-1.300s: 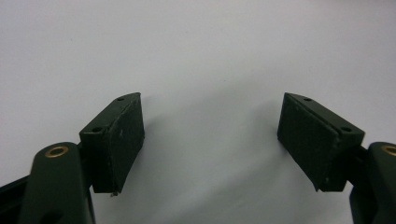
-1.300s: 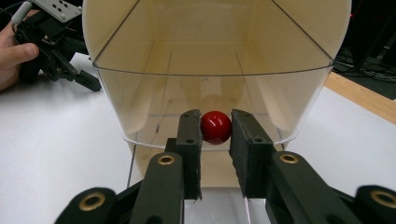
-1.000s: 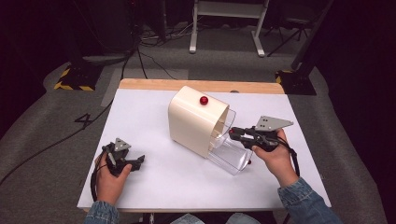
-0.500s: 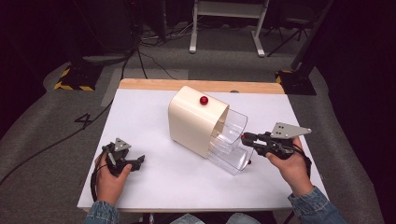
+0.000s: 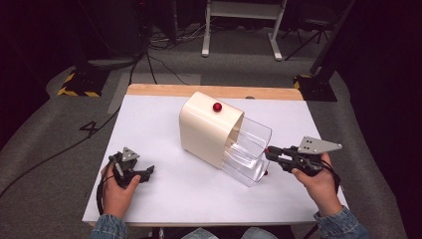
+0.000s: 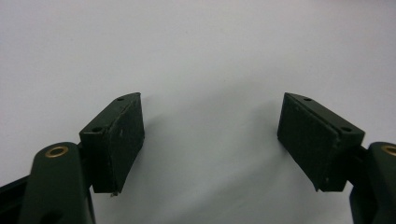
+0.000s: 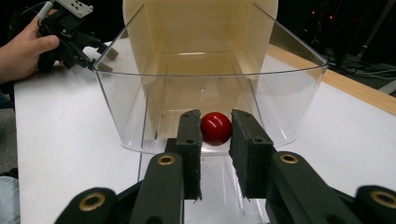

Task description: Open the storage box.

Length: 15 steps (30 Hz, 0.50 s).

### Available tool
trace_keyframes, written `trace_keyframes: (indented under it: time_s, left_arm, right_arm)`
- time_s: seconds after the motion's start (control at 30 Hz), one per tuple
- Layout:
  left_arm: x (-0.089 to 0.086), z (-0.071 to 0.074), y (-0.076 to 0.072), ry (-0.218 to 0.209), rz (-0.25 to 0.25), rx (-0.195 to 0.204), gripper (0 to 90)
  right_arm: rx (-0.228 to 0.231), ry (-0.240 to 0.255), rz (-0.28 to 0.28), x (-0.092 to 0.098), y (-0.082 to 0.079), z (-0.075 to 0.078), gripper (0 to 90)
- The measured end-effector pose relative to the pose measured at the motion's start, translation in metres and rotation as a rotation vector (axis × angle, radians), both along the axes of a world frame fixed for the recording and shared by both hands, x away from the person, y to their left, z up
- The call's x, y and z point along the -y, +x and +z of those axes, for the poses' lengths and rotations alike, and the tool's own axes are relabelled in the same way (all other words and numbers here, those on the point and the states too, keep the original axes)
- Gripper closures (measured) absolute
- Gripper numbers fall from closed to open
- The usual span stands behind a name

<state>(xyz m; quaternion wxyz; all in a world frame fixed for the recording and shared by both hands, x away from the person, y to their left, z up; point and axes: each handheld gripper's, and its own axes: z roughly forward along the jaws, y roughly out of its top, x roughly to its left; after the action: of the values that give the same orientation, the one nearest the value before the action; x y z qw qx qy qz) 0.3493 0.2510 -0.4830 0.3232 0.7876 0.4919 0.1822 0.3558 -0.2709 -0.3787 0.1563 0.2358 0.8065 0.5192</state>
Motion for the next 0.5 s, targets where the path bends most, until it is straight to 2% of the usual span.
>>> trace_keyframes:
  time_s: [0.5]
  left_arm:
    - [0.0,0.0,0.0,0.0,0.0,0.001,23.2]
  right_arm:
    - [-0.058,-0.031,-0.02,0.004,0.001,-0.026,73.6]
